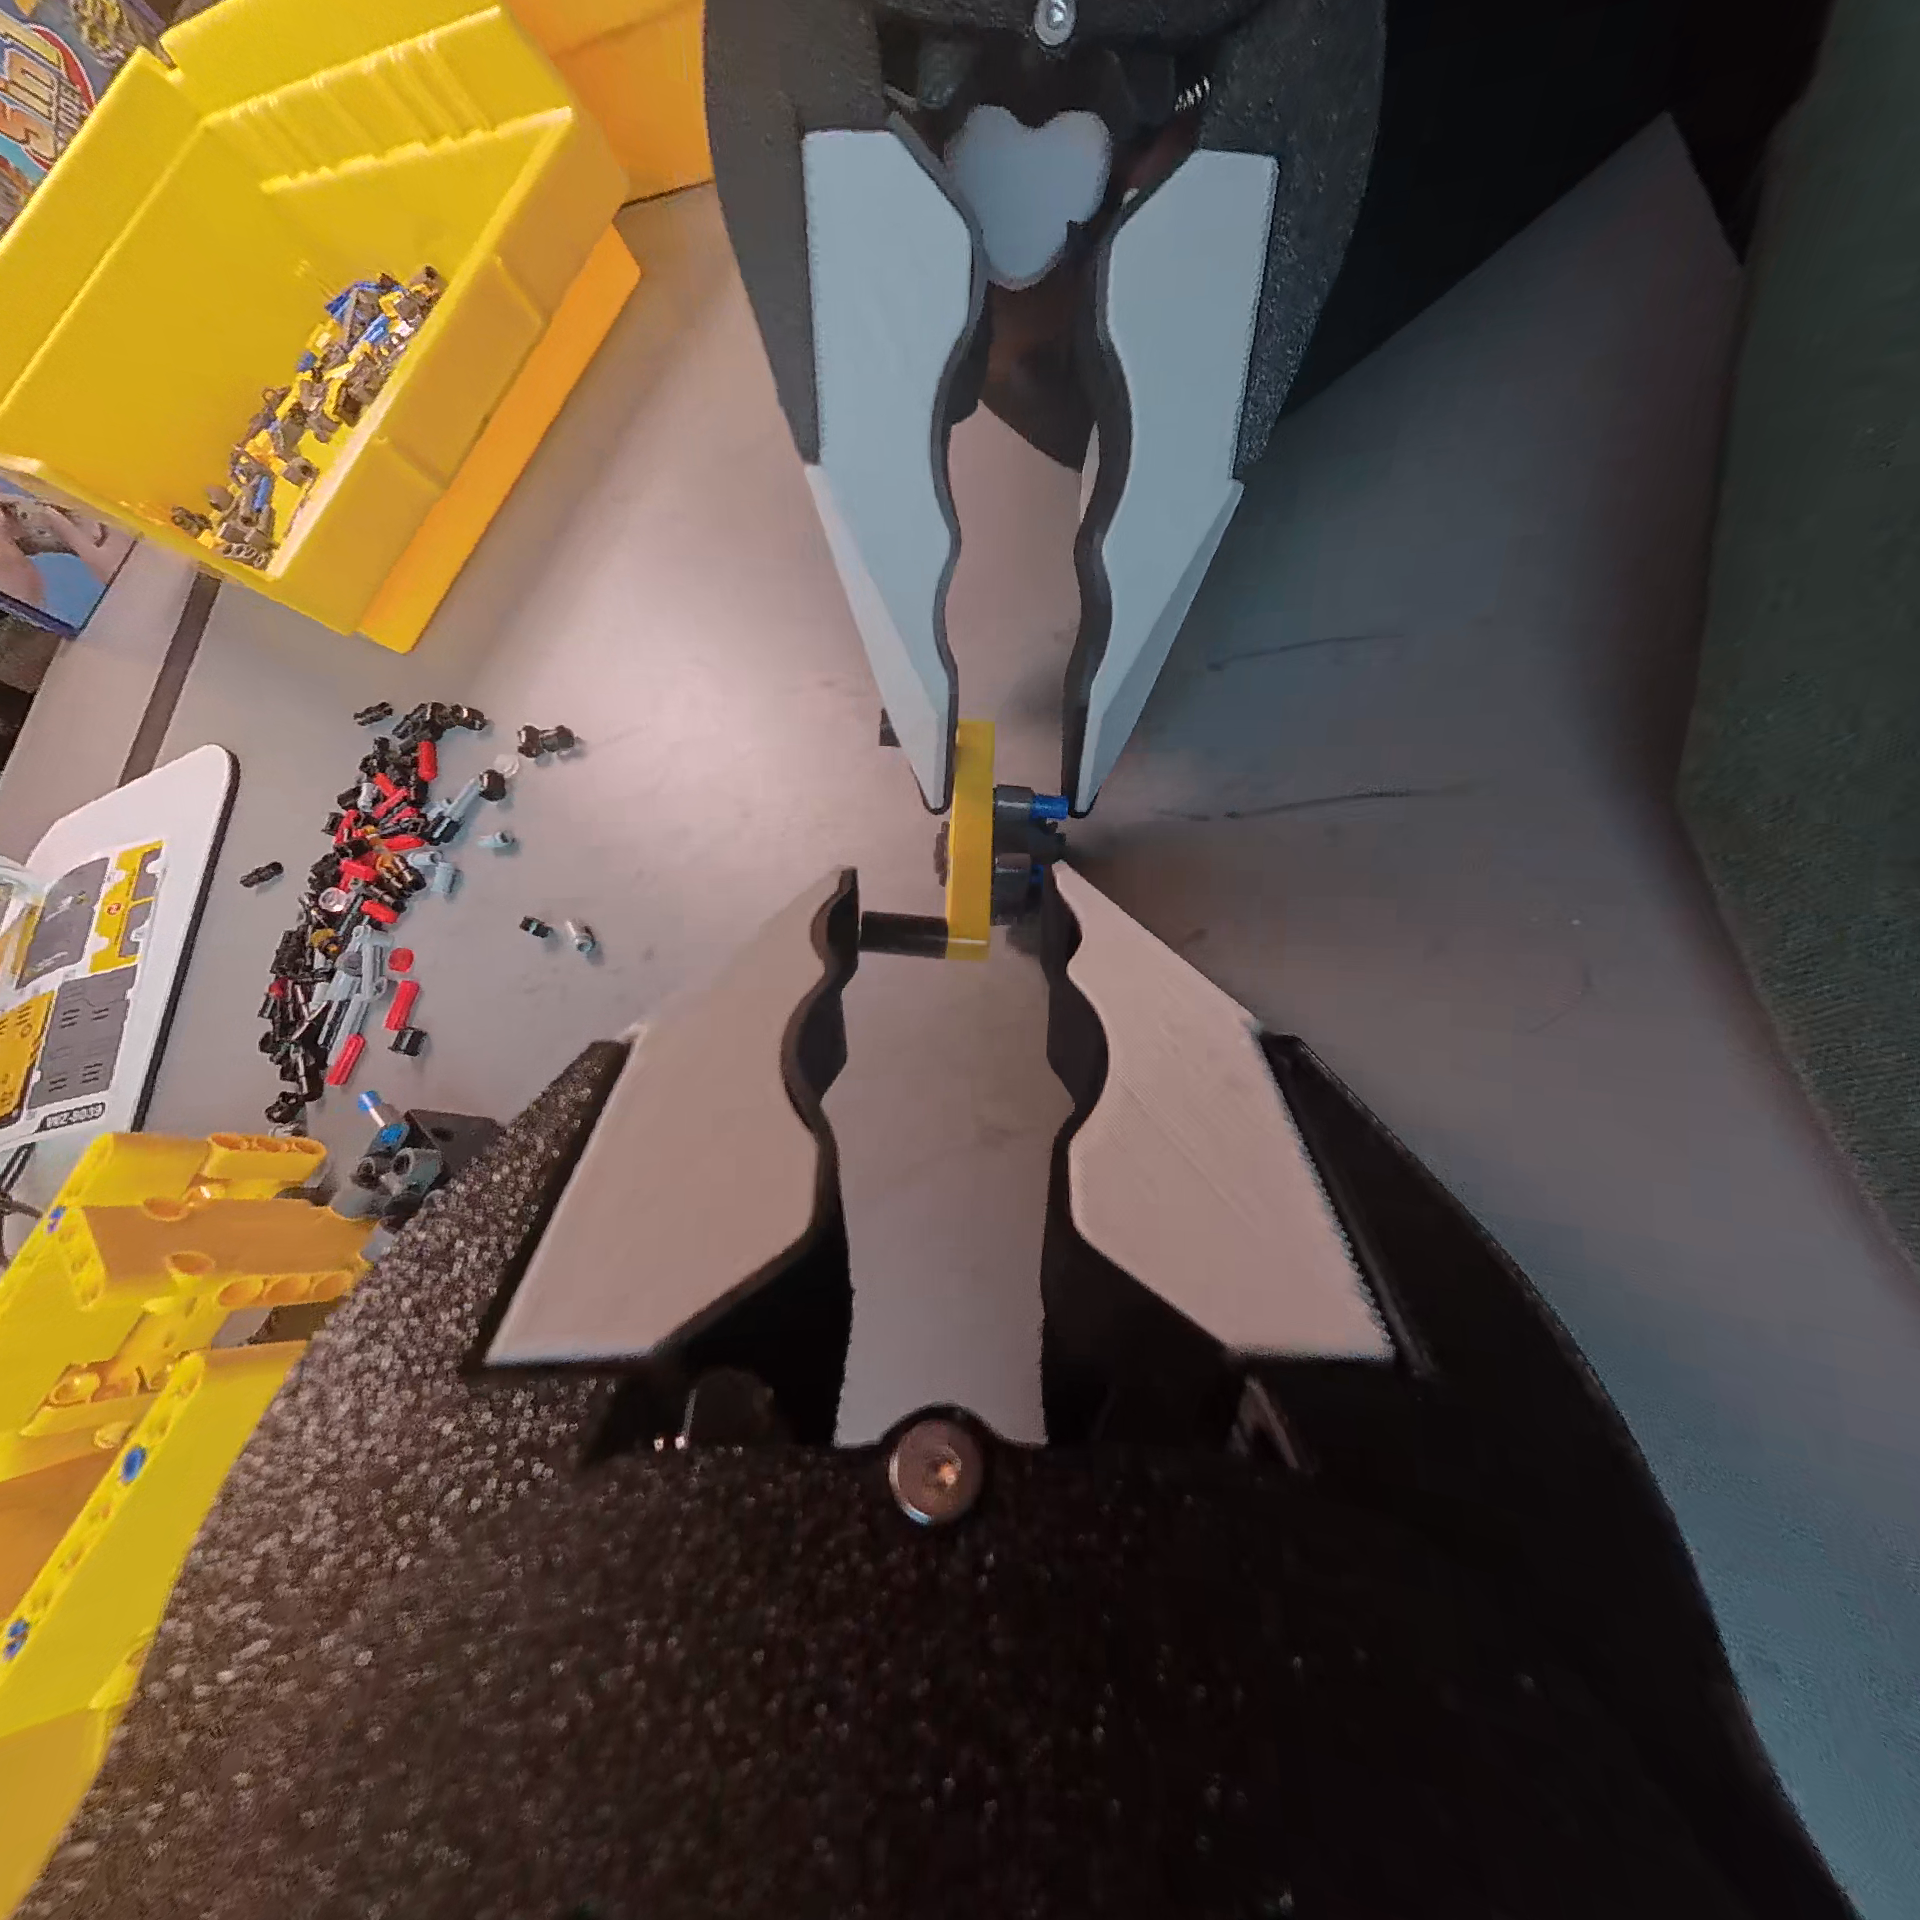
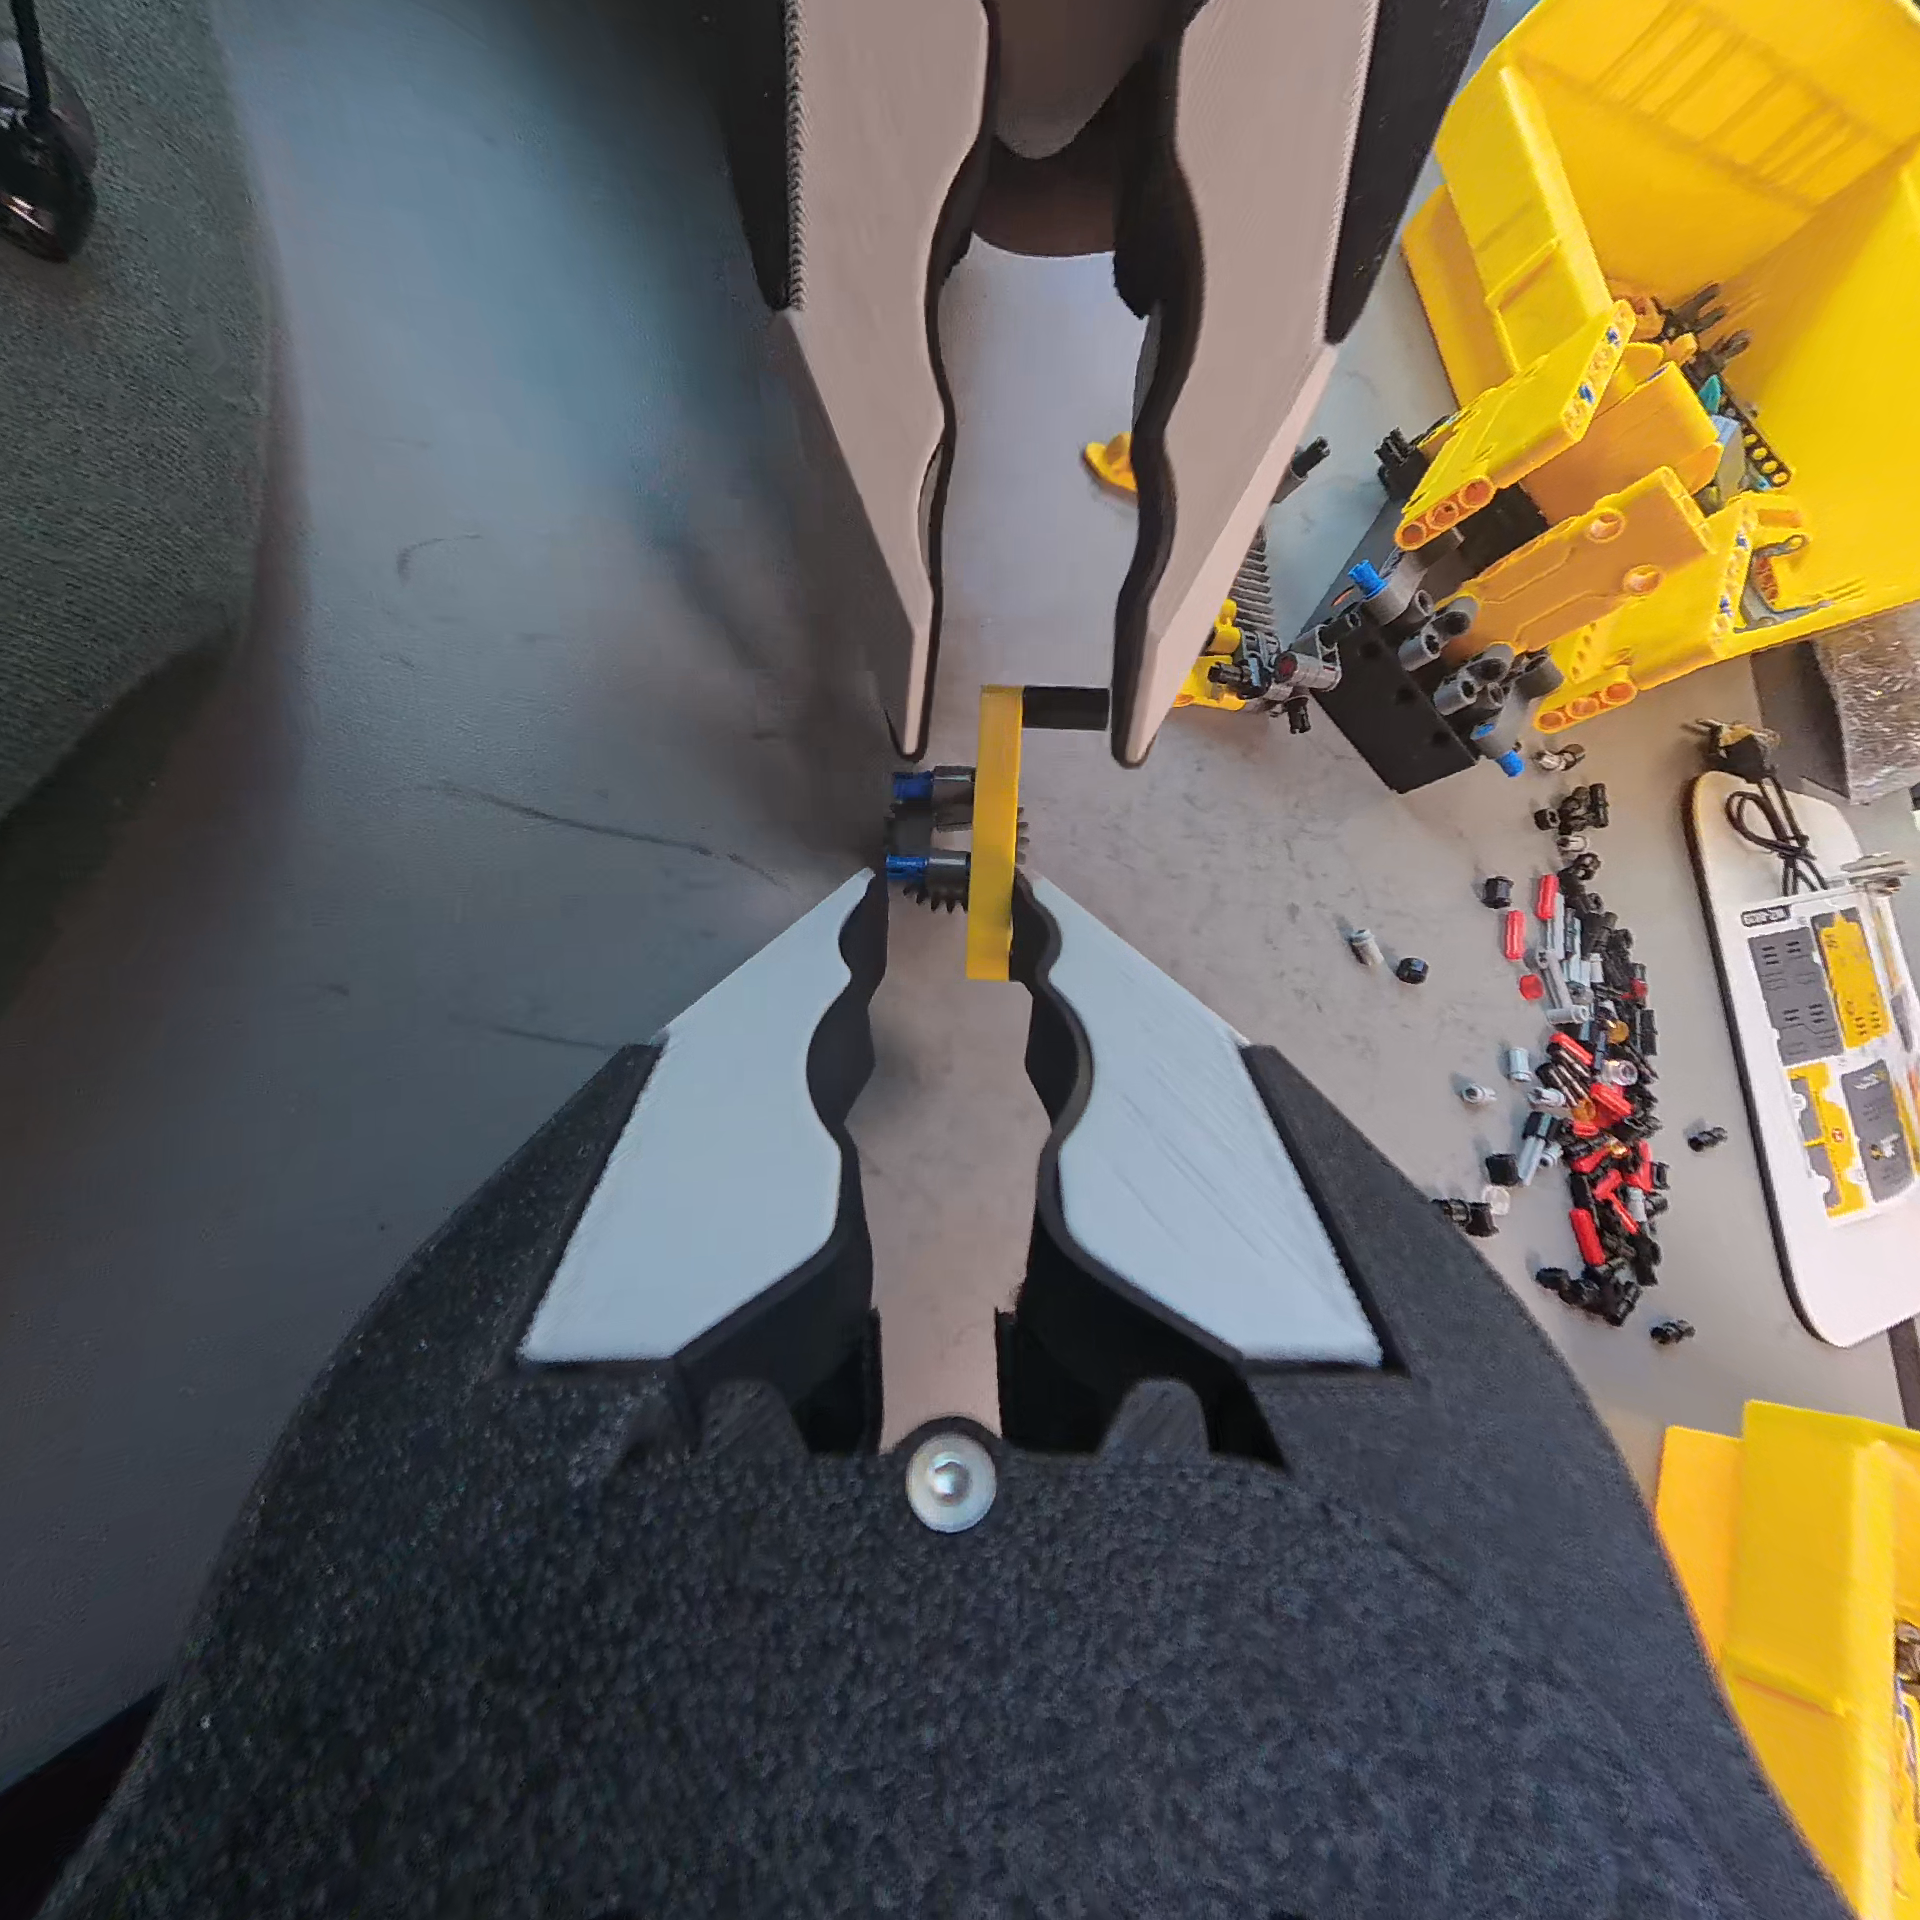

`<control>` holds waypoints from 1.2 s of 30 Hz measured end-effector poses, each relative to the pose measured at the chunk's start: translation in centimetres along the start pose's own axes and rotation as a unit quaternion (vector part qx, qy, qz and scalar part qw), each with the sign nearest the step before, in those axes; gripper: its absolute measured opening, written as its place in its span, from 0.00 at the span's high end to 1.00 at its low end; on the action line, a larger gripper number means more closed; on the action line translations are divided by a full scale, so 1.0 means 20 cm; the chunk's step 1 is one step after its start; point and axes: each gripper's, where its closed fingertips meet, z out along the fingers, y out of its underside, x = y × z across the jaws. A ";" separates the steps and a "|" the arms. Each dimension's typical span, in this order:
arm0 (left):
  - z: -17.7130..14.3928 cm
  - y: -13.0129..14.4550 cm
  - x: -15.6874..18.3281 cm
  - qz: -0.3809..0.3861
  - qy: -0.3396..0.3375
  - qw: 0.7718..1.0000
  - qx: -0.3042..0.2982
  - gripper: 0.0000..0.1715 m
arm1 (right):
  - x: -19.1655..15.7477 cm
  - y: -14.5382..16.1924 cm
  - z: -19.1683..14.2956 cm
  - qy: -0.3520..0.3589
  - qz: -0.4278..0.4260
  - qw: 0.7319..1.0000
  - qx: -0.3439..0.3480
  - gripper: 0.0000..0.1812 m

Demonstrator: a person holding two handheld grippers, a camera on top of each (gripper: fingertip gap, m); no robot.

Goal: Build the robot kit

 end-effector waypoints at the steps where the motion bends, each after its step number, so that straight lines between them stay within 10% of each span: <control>1: 0.00 0.00 0.00 0.000 -0.001 1.000 -0.002 0.80 | 0.00 0.00 0.00 0.001 -0.001 1.000 0.000 0.87; 21: 0.00 0.01 0.02 0.021 0.007 0.999 -0.023 0.79 | 0.02 -0.02 0.00 -0.109 0.097 0.989 -0.008 0.88; 36: -0.01 0.01 0.06 -0.101 0.098 0.990 0.006 0.91 | -0.01 -0.02 0.01 -0.134 0.091 0.987 0.003 0.87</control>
